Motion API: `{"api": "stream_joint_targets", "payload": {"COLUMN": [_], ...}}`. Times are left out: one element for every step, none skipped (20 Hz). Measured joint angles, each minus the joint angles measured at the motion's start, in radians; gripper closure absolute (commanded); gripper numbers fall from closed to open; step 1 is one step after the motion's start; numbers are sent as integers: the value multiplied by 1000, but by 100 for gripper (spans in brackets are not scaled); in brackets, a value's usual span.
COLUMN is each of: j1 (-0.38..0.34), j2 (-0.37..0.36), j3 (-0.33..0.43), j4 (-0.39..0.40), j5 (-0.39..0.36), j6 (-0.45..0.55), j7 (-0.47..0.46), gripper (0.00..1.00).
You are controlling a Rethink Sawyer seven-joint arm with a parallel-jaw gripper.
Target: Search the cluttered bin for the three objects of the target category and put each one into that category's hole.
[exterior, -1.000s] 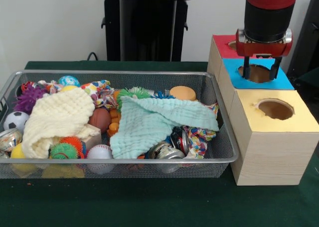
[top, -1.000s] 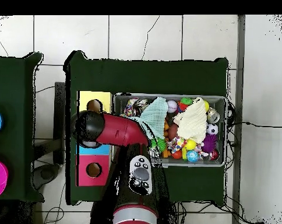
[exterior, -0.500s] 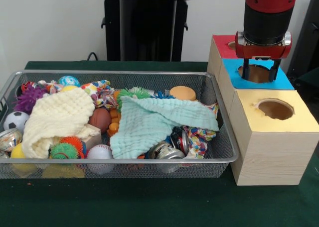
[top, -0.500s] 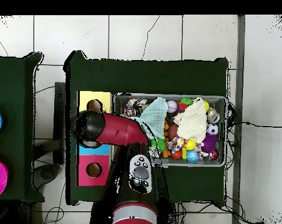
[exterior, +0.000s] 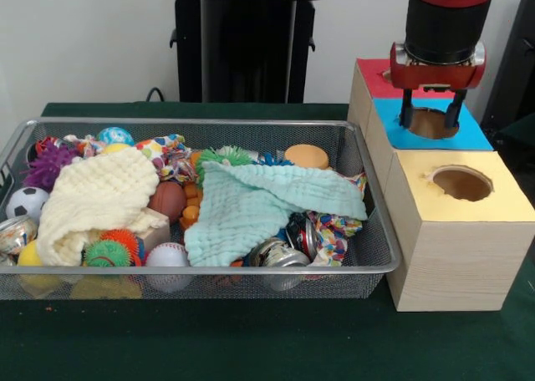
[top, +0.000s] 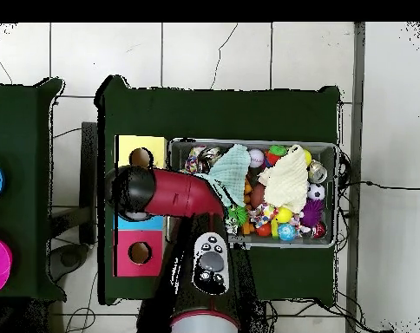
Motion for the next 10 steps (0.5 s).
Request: {"api": "stream_joint_targets", "payload": {"j1": [-10, -21, -36, -49, -57, -64, -77, -90, -97, -104], "j2": [-7, -15, -23, -30, -33, -37, -42, -47, -49, -51], "j3": [0, 0, 0, 0, 0, 0, 0, 0, 0, 0], "j4": [-2, -4, -9, -14, -19, -23, -34, -45, -52, -58], "j5": [-13, -25, -38, -48, -54, -59, -69, -79, -84, -88], "j6": [0, 2, 6, 10, 13, 16, 23, 30, 33, 36], "j7": [0, 0, 0, 0, 0, 0, 0, 0, 0, 0], "gripper": [0, 0, 0, 0, 0, 0, 0, 0, 0, 0]}}
